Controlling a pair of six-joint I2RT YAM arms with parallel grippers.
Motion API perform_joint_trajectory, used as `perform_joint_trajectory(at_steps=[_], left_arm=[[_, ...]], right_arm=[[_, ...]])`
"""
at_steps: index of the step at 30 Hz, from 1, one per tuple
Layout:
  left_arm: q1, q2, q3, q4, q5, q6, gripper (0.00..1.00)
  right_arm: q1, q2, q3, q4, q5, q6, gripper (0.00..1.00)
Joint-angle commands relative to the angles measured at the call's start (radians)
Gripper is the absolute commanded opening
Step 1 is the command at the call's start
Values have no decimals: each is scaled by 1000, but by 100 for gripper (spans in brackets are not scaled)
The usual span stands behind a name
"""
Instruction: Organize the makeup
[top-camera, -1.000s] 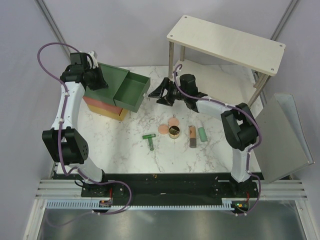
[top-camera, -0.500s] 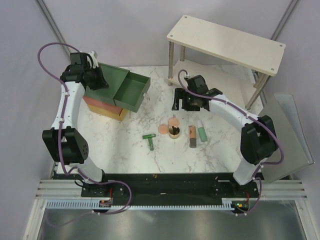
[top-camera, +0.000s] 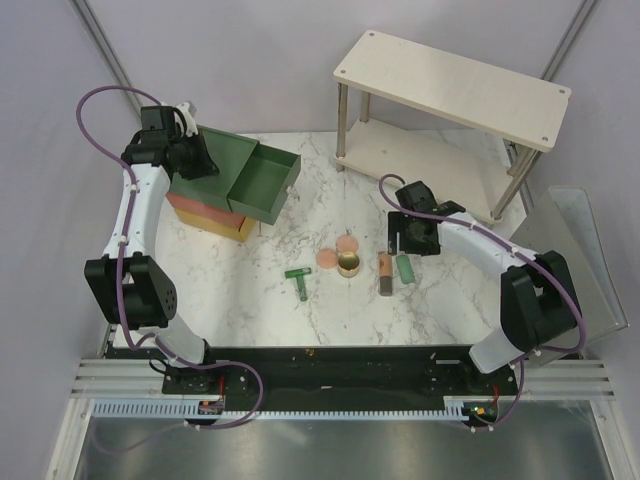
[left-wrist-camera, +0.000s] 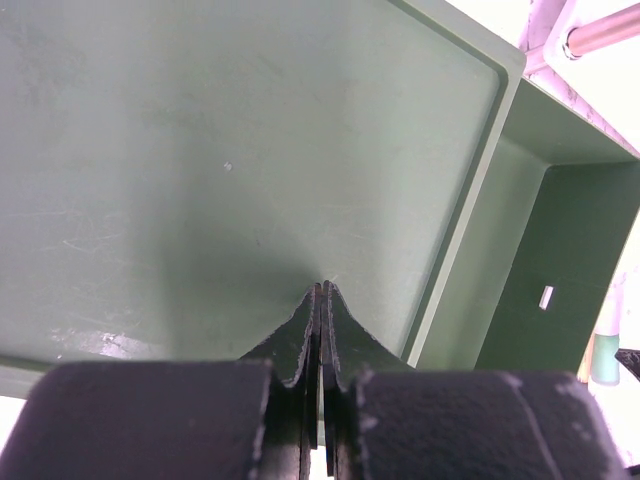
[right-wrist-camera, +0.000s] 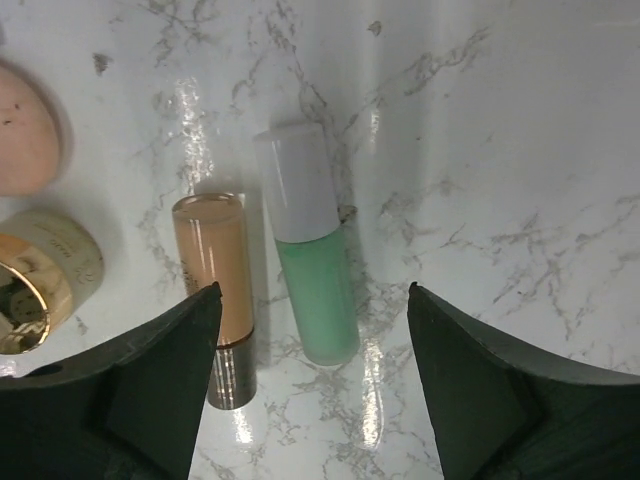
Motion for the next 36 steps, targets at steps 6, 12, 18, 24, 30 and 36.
perform_joint_trajectory(at_steps=[6,12,18,24,30,36], left_arm=[[-2,44,-43,-93,3,26,2],[-2,43,-45,-95,-3,26,2],[-3,37,-55,-95,-8,26,2],[-2,37,-57,-95,-3,22,2],[-3,37,-58,-95,-2,22,2],[-2,35,-66,-95,-5,25,2]], right_arm=[[-14,-4,-59,24,64,-9,58],[-18,36,-79,62,44,2,57],[-24,103,-100,116,11,5,60],[-30,145,-103,131,24,19,31],[-37,96,-84,116,65,-6,0],[-37,43,67,75,5,-55,0]])
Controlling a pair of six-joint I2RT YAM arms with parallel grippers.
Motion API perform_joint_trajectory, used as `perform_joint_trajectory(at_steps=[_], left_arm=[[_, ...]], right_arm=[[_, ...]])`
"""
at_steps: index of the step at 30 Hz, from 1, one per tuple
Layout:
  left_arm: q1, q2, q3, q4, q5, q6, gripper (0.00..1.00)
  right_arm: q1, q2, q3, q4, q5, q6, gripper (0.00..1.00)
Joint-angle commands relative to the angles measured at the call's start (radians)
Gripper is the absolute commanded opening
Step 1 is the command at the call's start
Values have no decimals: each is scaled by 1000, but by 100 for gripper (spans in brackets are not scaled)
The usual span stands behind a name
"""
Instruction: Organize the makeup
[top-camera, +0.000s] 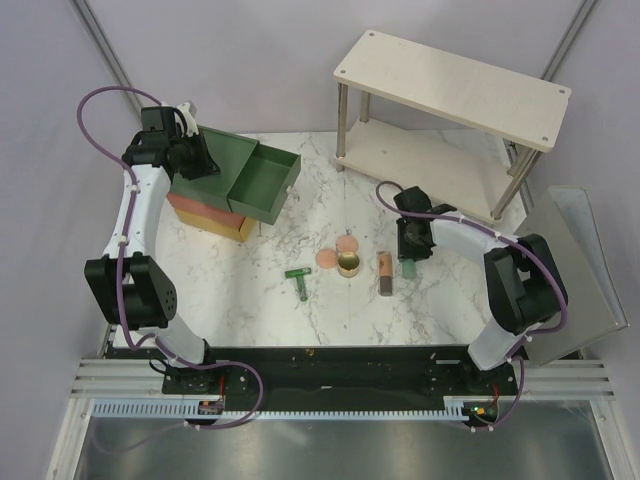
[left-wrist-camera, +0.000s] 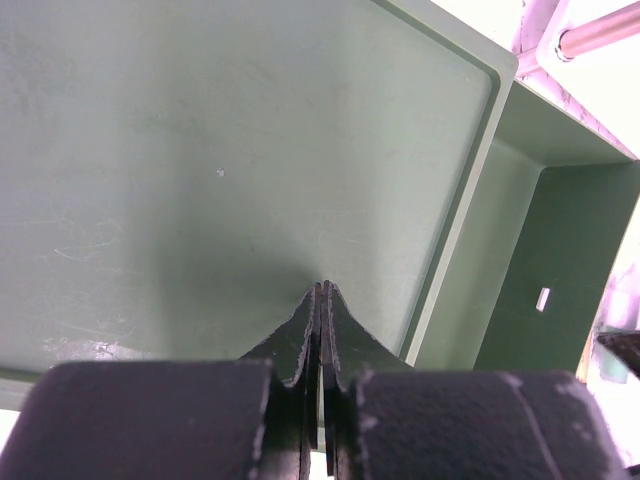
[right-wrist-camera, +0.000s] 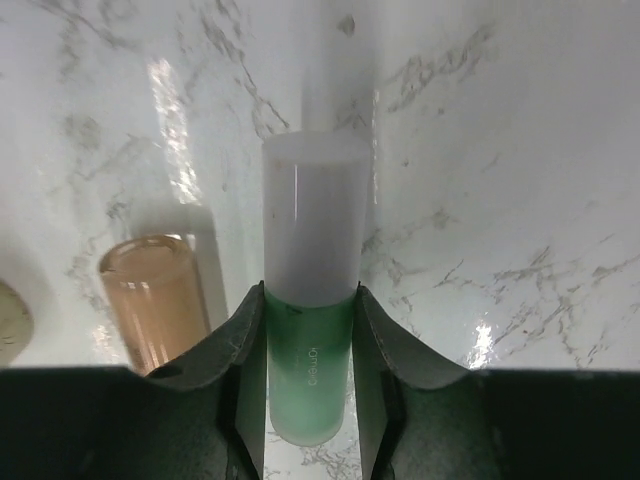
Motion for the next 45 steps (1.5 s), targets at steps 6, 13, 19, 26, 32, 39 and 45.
perform_joint_trajectory(at_steps=[6,13,19,26,32,39,45], left_arm=[[-1,39,-58,-117,-6,19,2],[-1,41,-58,-115,-3,22,2],[-1,45,-60,-117,3,19,2],[-3,52,-57,-117,35,13,2],[-4,50,-61,-117,43,16,2],[-4,56,-69,-117,43,16,2],[-3,56,-67,-117,46,16,2]], right_arm=[[-3,-37,346,-18,-155,-49,0],[17,53,603,17,-365,17,0],[88,121,772,105,-475,90,0],[204,280,975,178,-572,139,0],[255,392,1069,293,-620,264,1],[293,533,1211,343,-635,330,6],[310,580,1204,357,-618,353,20]])
